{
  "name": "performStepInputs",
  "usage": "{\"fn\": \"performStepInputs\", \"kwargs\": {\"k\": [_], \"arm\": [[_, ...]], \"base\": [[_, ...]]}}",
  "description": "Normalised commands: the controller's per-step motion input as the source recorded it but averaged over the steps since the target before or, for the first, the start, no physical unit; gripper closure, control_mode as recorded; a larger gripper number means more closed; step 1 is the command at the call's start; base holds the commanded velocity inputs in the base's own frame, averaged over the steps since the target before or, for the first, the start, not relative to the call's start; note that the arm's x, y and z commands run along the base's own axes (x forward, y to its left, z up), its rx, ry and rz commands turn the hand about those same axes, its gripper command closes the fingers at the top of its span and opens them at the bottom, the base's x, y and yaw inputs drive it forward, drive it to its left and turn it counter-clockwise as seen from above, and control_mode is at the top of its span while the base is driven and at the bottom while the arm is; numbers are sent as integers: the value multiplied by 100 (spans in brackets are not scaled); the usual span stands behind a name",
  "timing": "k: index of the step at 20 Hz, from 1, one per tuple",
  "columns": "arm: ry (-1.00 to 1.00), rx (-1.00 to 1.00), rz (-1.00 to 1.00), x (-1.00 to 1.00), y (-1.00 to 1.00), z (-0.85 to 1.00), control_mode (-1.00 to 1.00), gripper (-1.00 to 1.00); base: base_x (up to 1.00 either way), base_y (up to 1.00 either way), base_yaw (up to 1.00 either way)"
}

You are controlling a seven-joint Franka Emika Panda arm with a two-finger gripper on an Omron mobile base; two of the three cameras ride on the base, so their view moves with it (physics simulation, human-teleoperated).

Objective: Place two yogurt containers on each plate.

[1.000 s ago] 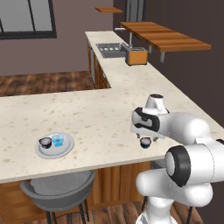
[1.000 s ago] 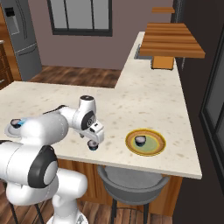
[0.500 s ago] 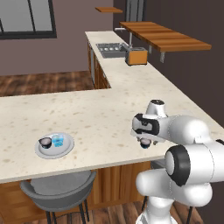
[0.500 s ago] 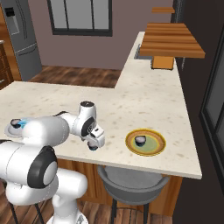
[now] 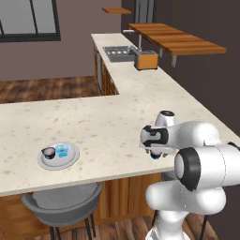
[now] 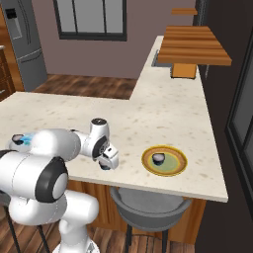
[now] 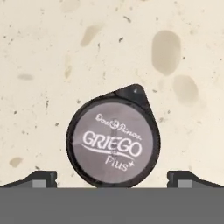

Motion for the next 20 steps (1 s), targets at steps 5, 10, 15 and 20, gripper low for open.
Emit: {"fn": "performStepInputs", "kwargs": {"k": [5,10,15,20], "arm": [[-2,0,0,17,-1,-17,-100,-100],[-6,0,0,11,-7,-16,-100,-100],[-5,0,0,6,-5,-11,-100,-100],[-1,0,0,1,0,-1,-100,100]], "base": [[0,0,0],[0,0,0],[0,0,0],[0,0,0]]}}
